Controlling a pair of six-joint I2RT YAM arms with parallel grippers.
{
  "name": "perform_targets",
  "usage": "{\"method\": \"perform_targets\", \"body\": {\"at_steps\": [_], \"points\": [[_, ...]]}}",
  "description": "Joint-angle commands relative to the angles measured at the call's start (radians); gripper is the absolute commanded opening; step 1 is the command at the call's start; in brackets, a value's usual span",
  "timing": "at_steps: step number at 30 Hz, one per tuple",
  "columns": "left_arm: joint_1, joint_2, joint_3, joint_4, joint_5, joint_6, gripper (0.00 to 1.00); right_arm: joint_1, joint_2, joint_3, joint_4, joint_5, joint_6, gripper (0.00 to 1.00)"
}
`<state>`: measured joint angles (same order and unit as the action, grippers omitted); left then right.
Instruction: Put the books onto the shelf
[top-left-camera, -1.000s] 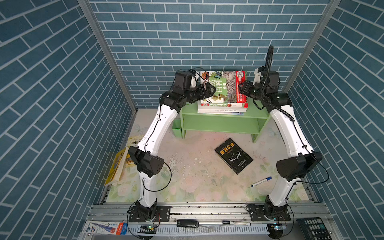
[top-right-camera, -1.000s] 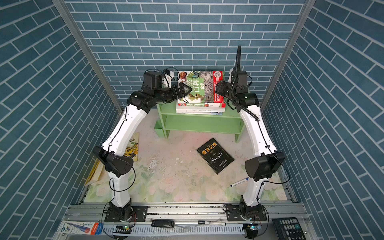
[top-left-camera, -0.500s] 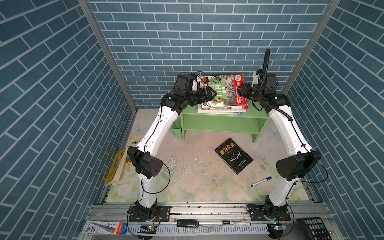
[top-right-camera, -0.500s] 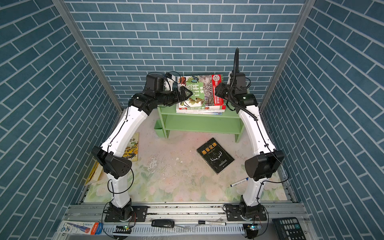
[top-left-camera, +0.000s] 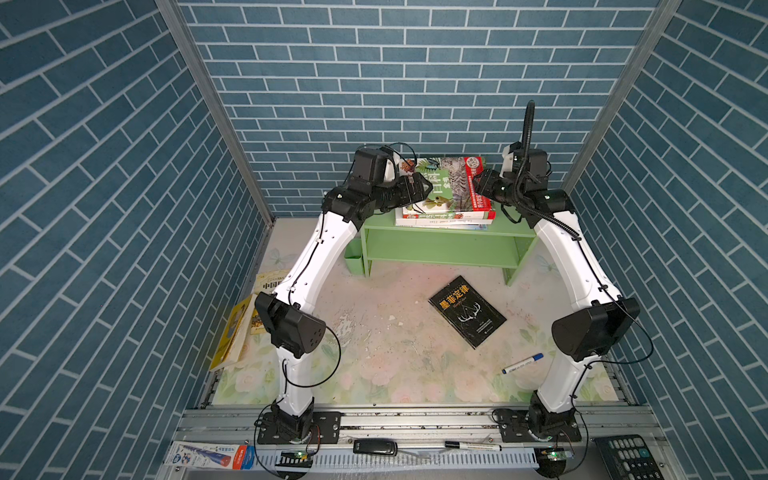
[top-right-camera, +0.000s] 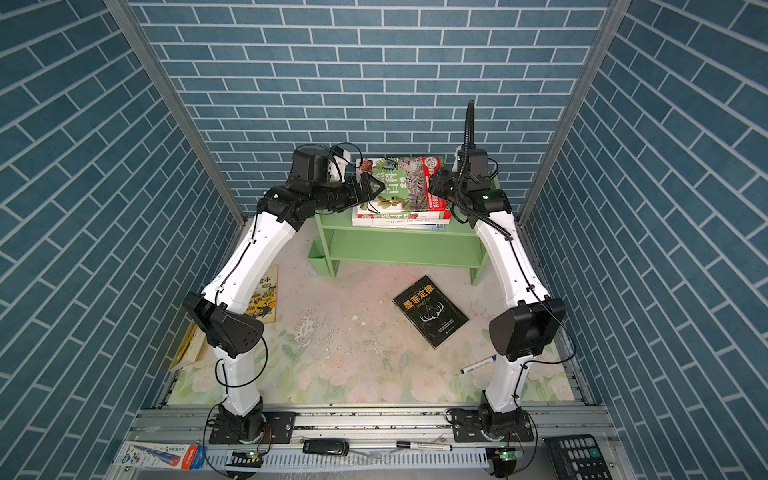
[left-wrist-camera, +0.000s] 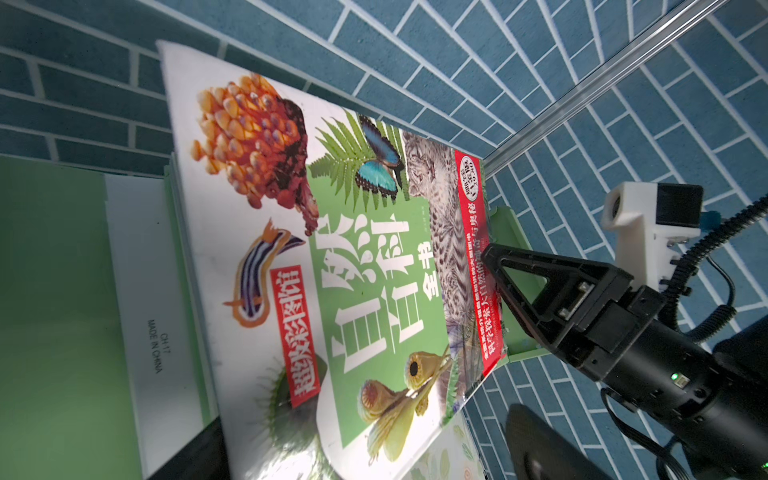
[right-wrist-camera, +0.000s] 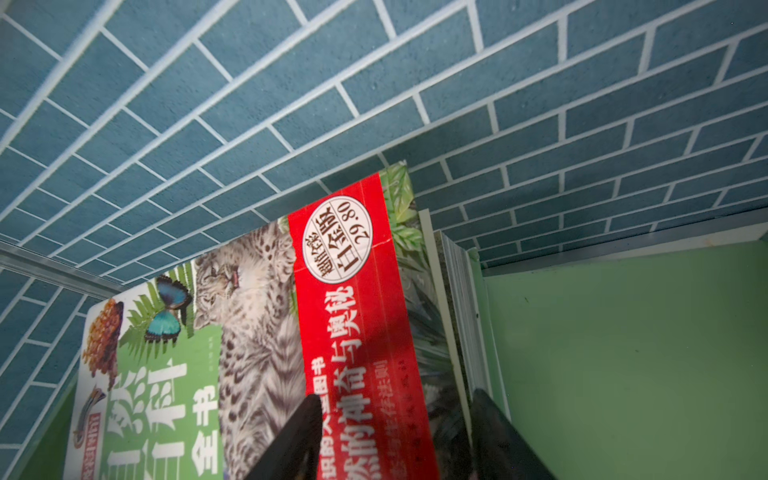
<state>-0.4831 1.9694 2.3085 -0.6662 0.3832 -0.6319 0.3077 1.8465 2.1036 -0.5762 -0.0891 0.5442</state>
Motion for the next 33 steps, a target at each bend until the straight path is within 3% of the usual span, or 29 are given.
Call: {"method": "perform_targets", "body": {"at_steps": [1,22,33], "points": [[-0.046,-0.029,0.01,0.17,0.131,0.011,1.0,0.069,0.02,0.023,0.065,-0.126,0.026,0.57],[-0.025,-0.032,-0.015,0.199,0.145,-0.015,1.0,0.068,0.039,0.029,0.081,-0.141,0.041,0.57],[-0.021,-0.05,-0.032,0.166,0.101,0.011,1.0,0.067,0.033,0.024,0.062,-0.09,0.016,0.59]]}}
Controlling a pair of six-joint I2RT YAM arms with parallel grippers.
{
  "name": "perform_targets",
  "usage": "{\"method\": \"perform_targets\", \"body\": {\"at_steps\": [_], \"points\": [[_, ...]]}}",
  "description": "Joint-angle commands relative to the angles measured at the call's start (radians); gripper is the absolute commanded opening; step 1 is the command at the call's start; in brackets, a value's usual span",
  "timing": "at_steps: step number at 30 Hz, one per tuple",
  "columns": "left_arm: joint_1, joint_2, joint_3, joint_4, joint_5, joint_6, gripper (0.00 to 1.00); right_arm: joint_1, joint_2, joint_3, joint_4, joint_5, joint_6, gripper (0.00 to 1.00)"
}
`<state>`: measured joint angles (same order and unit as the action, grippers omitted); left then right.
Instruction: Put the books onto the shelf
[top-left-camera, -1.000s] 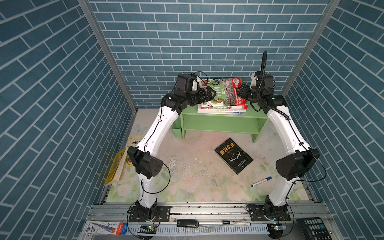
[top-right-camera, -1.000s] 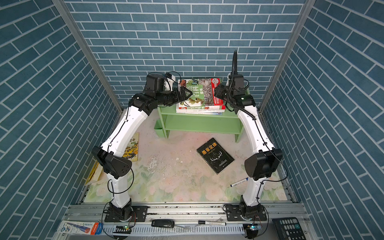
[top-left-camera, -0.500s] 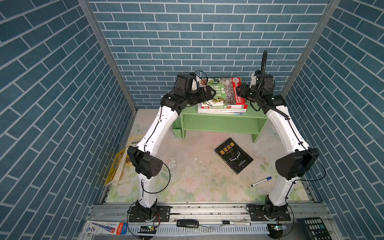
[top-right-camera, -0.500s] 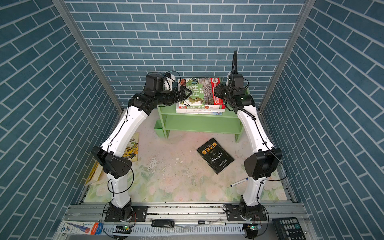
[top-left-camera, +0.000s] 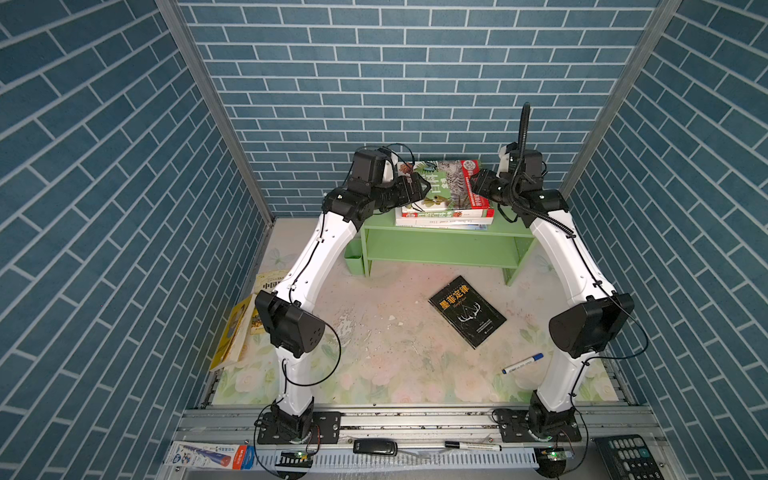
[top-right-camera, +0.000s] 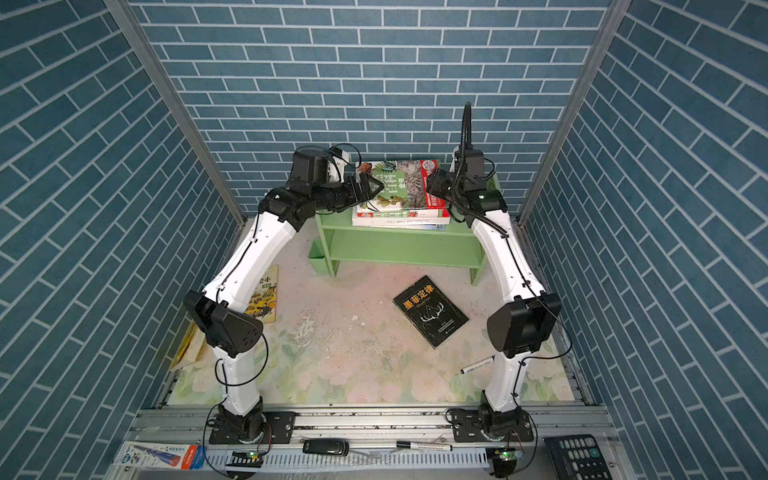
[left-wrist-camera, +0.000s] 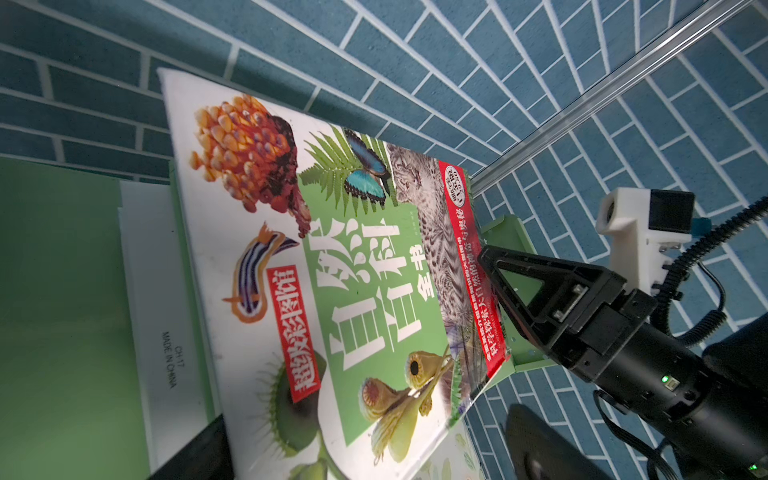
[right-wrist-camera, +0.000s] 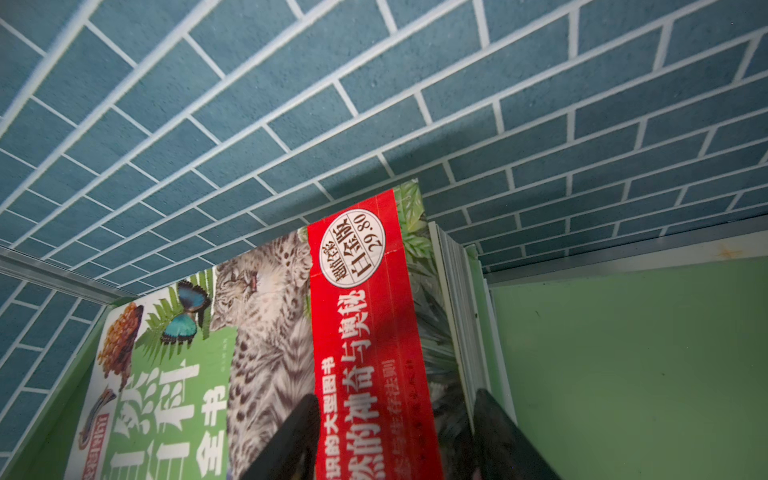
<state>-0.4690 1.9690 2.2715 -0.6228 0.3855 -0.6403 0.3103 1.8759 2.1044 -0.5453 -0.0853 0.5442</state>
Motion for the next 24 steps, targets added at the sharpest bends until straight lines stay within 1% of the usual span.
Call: {"method": "perform_targets", "body": {"at_steps": [1,5,8,16,23,24], "points": [[-0.034,-0.053,0.004,0.115,0.094,0.022,1.0,0.063,0.003,0.022,0.026,-0.086,0.013,0.59],[-0.031,-0.076,-0.022,0.112,0.074,0.034,1.0,0.056,0.003,0.016,0.024,-0.076,0.013,0.6],[-0.029,-0.093,-0.028,0.085,0.038,0.055,1.0,0.051,0.005,0.016,0.021,-0.067,0.016,0.61],[-0.006,-0.147,-0.047,0.016,-0.077,0.105,1.0,0.036,-0.006,0.027,0.002,-0.011,0.009,0.71],[0.037,-0.149,-0.07,0.006,-0.056,0.093,1.0,0.033,-0.013,0.021,-0.007,-0.008,0.003,0.72],[0.037,-0.153,-0.079,0.011,-0.056,0.094,1.0,0.033,-0.015,0.019,-0.006,0.012,0.002,0.73]]}}
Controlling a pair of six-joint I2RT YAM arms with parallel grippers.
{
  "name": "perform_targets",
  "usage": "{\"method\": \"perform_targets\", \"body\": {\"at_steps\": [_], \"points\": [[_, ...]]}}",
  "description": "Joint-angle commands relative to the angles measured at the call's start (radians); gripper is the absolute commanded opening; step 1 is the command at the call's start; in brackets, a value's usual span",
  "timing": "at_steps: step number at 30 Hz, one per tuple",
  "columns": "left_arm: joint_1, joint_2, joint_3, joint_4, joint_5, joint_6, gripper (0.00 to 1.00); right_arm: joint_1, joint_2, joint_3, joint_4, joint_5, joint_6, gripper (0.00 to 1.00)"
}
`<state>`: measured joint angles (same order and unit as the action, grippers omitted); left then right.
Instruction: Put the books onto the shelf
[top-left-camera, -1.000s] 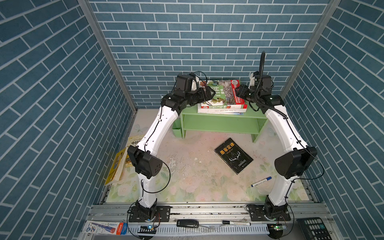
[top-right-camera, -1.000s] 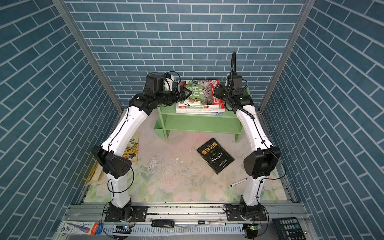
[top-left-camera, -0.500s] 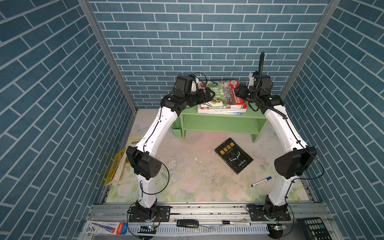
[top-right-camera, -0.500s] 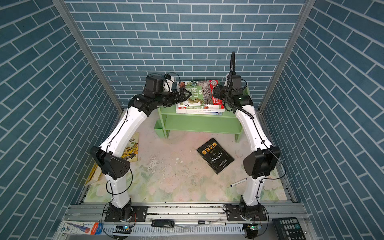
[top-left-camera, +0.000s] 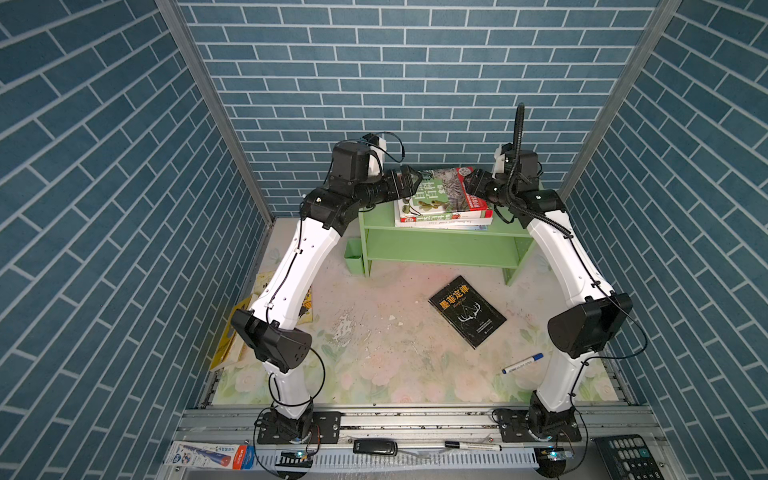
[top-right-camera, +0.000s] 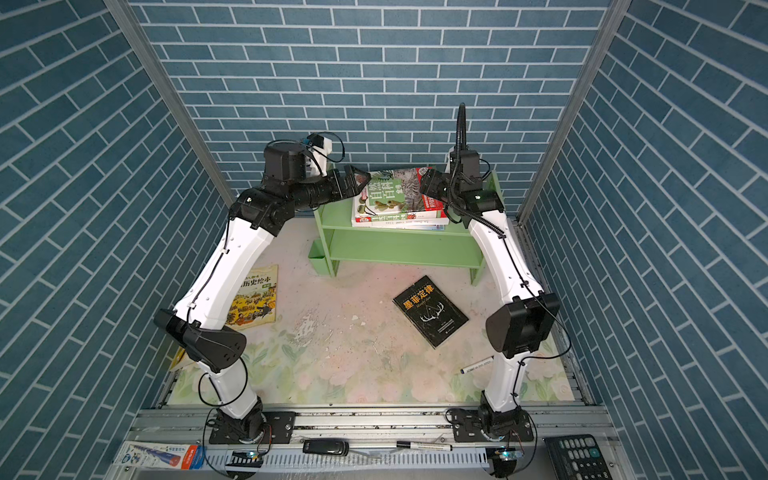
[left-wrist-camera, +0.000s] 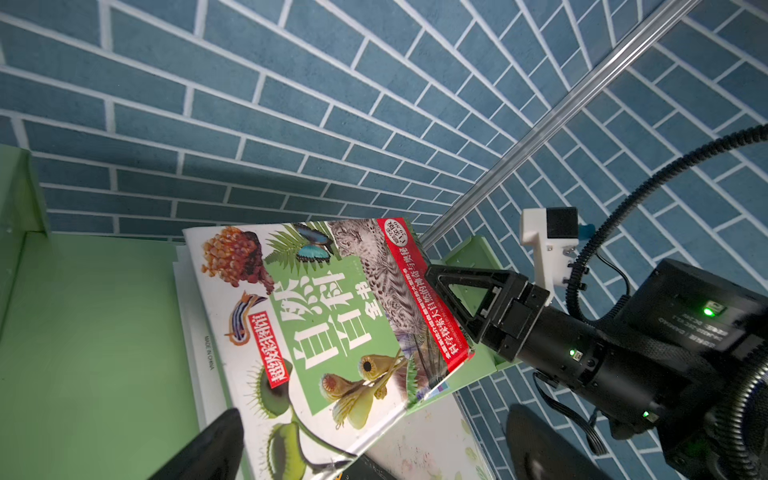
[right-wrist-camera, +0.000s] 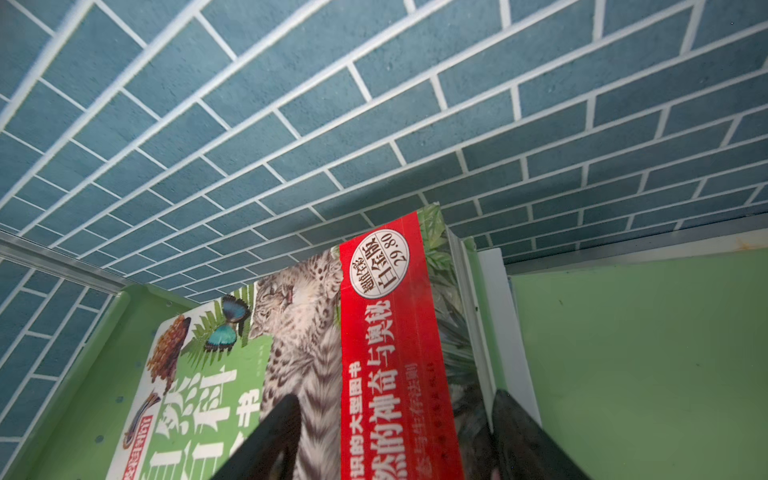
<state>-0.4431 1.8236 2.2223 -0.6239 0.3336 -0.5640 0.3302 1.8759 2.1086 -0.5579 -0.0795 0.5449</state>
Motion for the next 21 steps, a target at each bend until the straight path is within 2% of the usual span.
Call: {"method": "perform_targets", "body": {"at_steps": [1,10,21], "points": [[0.011,-0.013,-0.039,0.018,0.001,0.017,1.0,0.013,-0.016,0.012,0.006,0.012,0.0,0.72],[0.01,-0.018,-0.117,0.077,0.053,-0.019,1.0,0.01,-0.038,-0.013,0.0,0.041,-0.01,0.74],[-0.007,0.023,-0.118,0.133,0.114,-0.066,1.0,0.004,-0.046,-0.041,0.0,0.026,-0.011,0.73]]}}
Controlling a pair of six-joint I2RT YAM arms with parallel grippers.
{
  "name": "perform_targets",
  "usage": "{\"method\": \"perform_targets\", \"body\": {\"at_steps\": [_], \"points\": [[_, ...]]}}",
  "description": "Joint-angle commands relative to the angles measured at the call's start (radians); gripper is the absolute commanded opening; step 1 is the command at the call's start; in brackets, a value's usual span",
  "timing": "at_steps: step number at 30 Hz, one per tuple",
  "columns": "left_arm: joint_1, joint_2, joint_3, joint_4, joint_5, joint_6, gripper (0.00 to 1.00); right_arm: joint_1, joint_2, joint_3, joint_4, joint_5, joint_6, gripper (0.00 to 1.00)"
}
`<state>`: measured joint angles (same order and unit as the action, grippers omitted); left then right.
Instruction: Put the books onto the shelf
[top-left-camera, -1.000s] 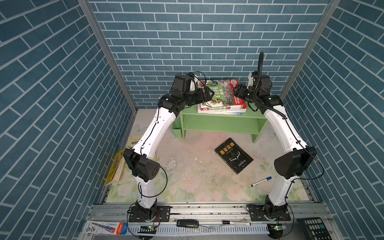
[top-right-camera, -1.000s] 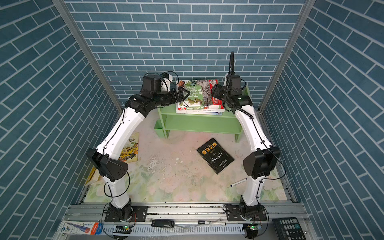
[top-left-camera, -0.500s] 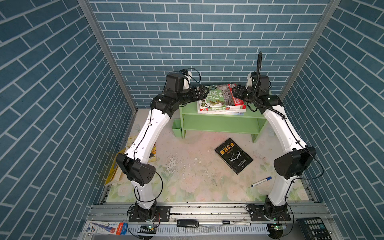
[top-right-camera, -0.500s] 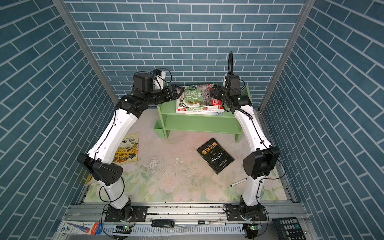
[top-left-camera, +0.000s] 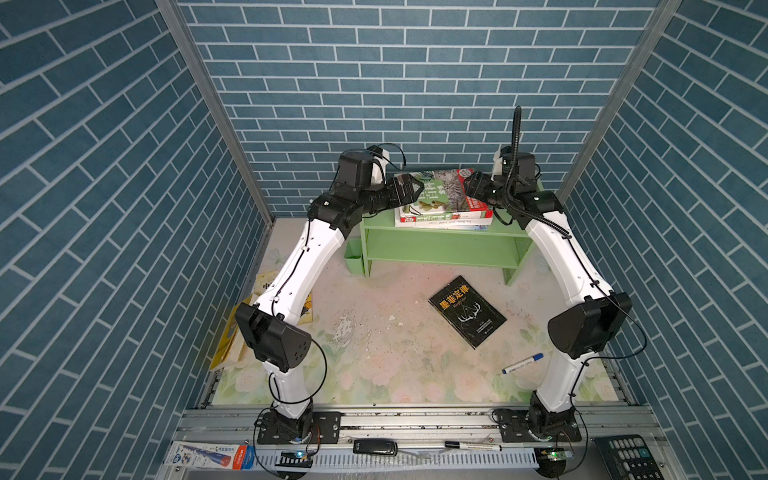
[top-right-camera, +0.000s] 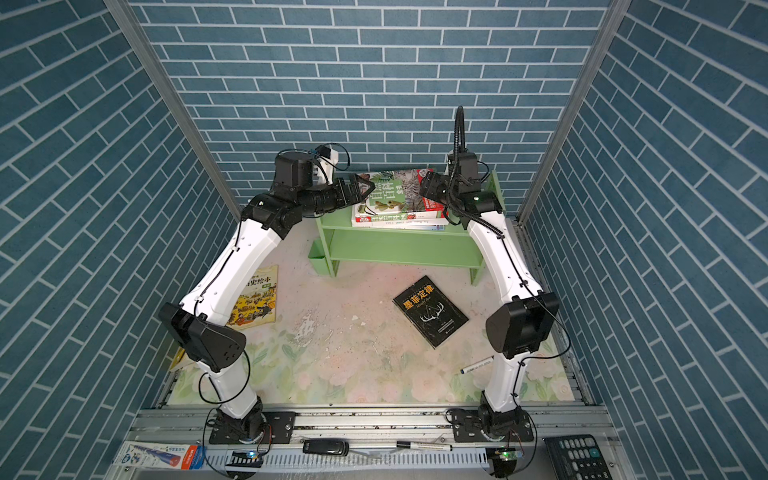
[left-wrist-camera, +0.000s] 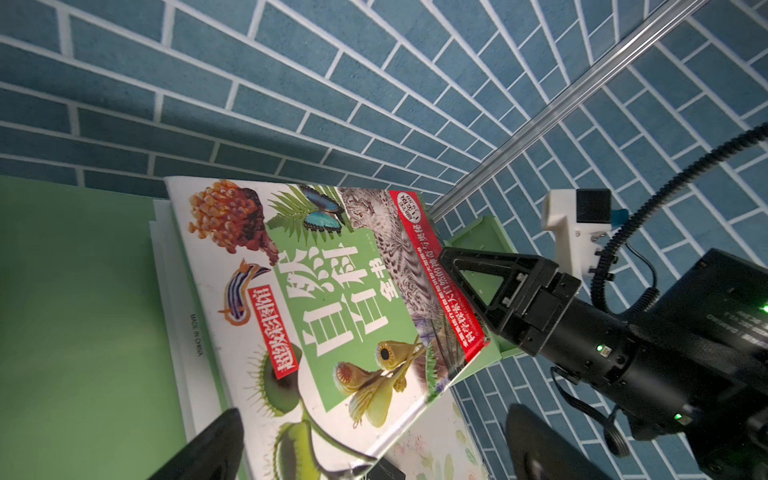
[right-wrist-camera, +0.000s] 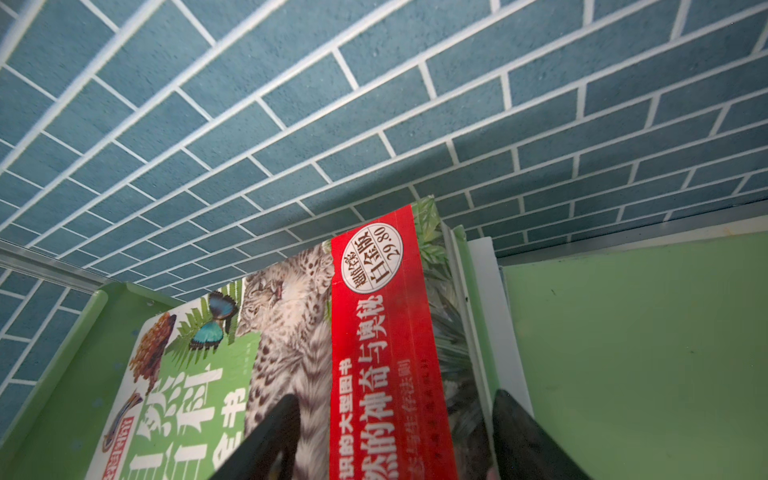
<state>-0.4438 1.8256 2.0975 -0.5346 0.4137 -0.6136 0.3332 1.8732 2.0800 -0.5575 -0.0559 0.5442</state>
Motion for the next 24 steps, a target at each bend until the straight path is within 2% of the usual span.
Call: {"method": "perform_targets", "body": {"at_steps": [1,9,17,24], "points": [[-0.008,0.025,0.011,0.042,0.034,-0.018,1.0,0.003,-0.043,-0.013,0.001,0.001,-0.01,0.73],[-0.016,0.027,0.008,0.006,-0.025,-0.014,1.0,0.001,-0.052,-0.024,0.002,0.004,-0.013,0.73],[-0.047,0.045,0.002,0.009,-0.058,-0.035,1.0,0.001,-0.052,-0.034,0.016,-0.019,-0.009,0.66],[-0.049,-0.016,-0.065,0.02,-0.143,-0.024,1.0,0.001,-0.051,-0.036,0.013,-0.021,-0.01,0.66]]}}
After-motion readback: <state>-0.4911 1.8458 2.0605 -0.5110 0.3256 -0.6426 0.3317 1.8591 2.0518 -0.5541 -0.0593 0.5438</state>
